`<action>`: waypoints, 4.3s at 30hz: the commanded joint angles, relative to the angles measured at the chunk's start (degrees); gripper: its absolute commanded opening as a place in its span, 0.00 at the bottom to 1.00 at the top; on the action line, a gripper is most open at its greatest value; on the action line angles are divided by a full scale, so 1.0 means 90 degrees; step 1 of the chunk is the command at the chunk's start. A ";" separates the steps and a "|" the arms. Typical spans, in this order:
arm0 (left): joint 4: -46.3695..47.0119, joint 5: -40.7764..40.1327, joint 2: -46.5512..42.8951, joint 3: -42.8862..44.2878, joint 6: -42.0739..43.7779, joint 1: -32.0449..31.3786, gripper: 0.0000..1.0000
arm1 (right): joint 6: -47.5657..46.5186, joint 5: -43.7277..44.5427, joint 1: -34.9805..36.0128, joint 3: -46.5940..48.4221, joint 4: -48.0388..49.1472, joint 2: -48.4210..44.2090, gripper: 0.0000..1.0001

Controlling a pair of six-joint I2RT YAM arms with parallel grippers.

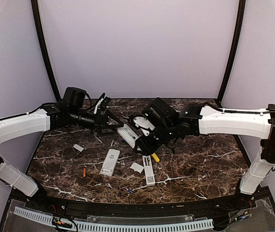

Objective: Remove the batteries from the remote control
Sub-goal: Pass from the right arm to the left, then pass from the left arm to the right, then pass from the right arm to the left

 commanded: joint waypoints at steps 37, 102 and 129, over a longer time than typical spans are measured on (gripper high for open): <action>0.2897 -0.0439 0.0235 -0.1092 -0.2053 -0.0314 0.32 | 0.1345 0.0782 0.0141 0.0624 0.0981 0.0530 0.00; -0.0242 0.2157 -0.0148 0.0152 0.2581 -0.1065 0.05 | 0.2472 -0.4551 -0.0756 -0.1158 0.4005 -0.0658 0.30; 0.4993 -0.0635 -0.1508 -0.1966 -0.1042 -0.1060 0.90 | 0.3018 -0.1477 -0.0549 -0.2599 0.7982 -0.2009 0.00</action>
